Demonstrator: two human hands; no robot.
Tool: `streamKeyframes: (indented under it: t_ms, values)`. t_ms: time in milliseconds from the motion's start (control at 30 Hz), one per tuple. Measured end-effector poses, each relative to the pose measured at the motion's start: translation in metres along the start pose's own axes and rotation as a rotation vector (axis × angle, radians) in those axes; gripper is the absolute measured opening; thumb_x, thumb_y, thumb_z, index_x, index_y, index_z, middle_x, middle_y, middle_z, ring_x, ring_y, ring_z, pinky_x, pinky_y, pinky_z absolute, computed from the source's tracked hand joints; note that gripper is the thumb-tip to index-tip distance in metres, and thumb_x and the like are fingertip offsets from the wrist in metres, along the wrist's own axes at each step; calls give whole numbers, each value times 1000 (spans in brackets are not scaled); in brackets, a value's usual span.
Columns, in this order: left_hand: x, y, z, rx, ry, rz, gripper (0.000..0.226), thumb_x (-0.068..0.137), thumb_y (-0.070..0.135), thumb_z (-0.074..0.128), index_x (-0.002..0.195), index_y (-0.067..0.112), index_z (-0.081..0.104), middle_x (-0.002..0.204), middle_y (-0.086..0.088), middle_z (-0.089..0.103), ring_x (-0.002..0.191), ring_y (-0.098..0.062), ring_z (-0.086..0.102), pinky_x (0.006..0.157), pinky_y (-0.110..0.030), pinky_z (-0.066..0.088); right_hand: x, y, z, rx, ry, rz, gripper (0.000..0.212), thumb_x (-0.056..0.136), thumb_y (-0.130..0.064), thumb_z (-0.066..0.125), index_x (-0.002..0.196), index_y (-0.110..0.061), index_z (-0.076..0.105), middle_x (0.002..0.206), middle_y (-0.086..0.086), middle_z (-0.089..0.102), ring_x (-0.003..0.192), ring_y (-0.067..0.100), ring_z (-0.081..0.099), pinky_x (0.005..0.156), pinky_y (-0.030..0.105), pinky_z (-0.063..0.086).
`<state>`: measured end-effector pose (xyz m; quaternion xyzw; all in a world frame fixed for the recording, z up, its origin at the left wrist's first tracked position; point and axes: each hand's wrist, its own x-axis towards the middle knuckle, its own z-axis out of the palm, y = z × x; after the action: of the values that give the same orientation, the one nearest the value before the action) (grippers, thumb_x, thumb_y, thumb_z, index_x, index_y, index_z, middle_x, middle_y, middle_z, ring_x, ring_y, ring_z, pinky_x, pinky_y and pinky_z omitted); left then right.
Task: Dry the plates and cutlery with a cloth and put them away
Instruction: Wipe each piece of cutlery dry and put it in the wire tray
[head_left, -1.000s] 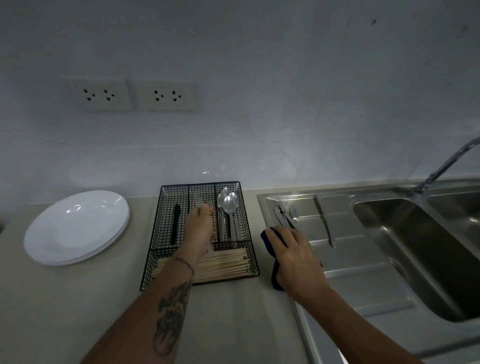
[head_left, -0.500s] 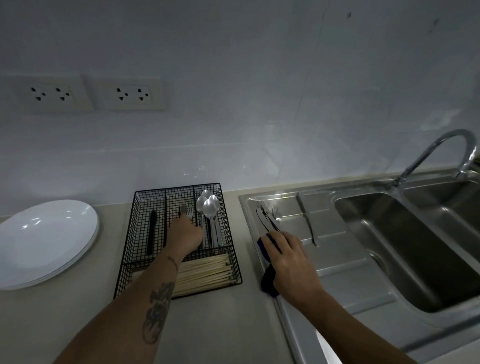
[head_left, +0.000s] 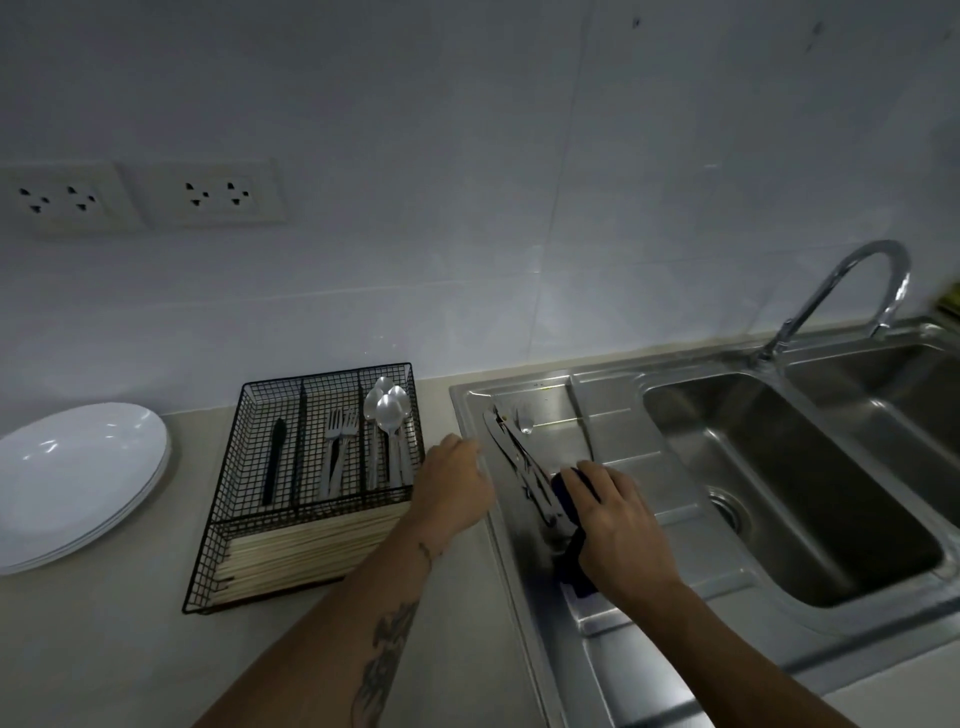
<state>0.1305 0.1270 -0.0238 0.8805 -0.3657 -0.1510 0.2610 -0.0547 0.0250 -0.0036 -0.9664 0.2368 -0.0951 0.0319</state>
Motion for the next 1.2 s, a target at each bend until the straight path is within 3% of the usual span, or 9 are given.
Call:
streamKeyframes:
  t_ms: [133,200,267,333,400,500,600,900,1200]
  values:
    - [15,25,28,-31,-40,-10,22,84,8,49,96,7,67,101,-6,58,93,-23,59,80,-34,53,-8,26,-2,28,2,39,77,49,-5,83,123,-11,60,122,10,60,109,32,58,88,44,54]
    - [25,35,38,-12,-48,-53,15,79,6,49,65,11,53,77,-2,50,75,-22,55,60,-28,44,-11,39,-1,45,0,50,79,48,-2,81,124,-10,60,123,11,59,109,33,58,88,44,54]
    - [33,43,49,-1,-49,-98,25,77,5,50,56,14,40,66,0,44,68,-23,54,55,-27,40,-11,51,2,76,-8,56,80,49,-1,80,125,-10,59,125,11,58,110,33,57,89,44,53]
    - [41,50,60,2,-41,-129,29,78,4,52,54,14,40,64,0,47,70,-24,59,58,-31,47,-10,63,3,103,-13,52,80,49,-1,81,126,-11,59,126,10,58,111,33,57,89,43,53]
    - [49,57,69,29,-20,-154,27,82,7,53,58,14,43,73,-2,53,76,-24,60,60,-30,45,-8,74,4,123,-21,41,80,48,-1,81,125,-11,60,125,10,59,109,32,58,87,42,54]
    - [60,67,79,62,36,-153,12,87,14,50,81,11,60,107,-10,60,100,-29,61,73,-32,49,-3,88,7,145,-32,14,79,45,0,79,121,-11,62,122,9,60,105,32,60,84,39,56]
    - [72,74,87,237,54,-153,23,88,21,49,95,11,69,124,-12,54,106,-31,59,84,-40,54,4,101,8,162,-46,-28,78,47,-1,79,122,-12,61,122,6,60,105,29,59,83,36,55]
    - [100,81,94,389,82,-337,48,84,32,58,127,14,52,130,-13,49,110,-31,55,90,-41,51,25,137,9,200,-139,-68,73,58,-6,75,128,-16,57,129,3,54,111,28,54,85,35,52]
    - [130,83,102,485,71,-308,47,84,29,59,126,9,54,129,-12,47,116,-29,48,98,-42,45,43,156,16,256,-143,-73,70,59,-5,73,126,-15,57,126,3,55,105,28,54,84,35,51]
